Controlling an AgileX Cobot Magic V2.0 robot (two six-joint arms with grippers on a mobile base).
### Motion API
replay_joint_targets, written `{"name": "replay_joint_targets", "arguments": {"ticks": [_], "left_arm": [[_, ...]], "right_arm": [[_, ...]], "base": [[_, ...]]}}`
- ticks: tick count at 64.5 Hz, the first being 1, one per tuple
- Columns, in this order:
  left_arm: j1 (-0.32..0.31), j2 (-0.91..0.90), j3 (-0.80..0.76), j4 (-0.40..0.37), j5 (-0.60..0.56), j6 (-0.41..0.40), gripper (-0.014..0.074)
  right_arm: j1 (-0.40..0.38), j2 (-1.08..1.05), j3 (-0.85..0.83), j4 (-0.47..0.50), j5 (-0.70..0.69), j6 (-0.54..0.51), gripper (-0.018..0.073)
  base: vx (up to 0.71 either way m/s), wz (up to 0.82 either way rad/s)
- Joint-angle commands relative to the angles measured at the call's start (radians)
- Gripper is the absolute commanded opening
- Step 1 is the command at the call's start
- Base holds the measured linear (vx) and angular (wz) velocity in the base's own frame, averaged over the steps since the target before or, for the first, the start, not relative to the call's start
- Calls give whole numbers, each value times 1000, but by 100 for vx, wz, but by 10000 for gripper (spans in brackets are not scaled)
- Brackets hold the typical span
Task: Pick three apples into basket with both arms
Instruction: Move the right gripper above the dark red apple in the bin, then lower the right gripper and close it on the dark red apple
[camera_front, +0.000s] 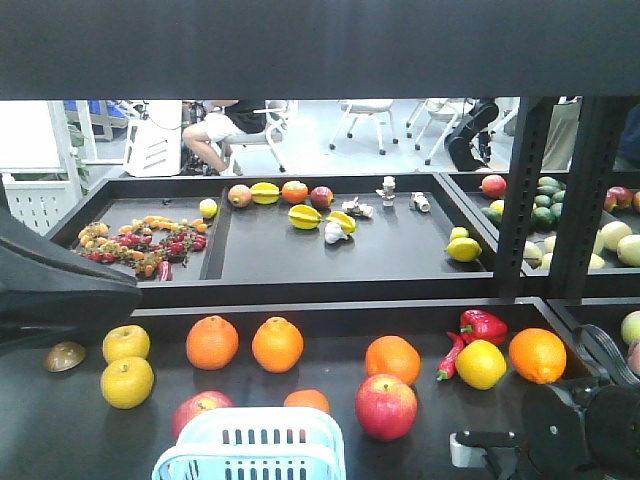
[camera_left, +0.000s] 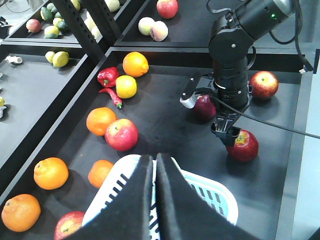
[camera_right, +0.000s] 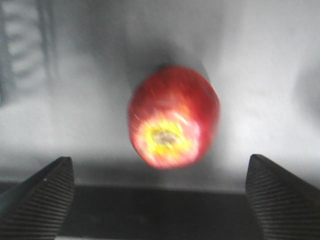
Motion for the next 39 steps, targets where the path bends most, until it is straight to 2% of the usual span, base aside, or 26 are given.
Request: {"name": "replay_joint_targets", "arguments": {"ticks": [1, 39], "left_arm": [[-5, -11, -28, -31, -54, -8, -8], [-5, -11, -28, -31, -54, -8, -8]], "right_arm": [[-7, -27, -26, -4, -25, -11, 650], [-7, 121, -26, -18, -40, -19, 636]], "base": [[0, 0], [0, 0]]}}
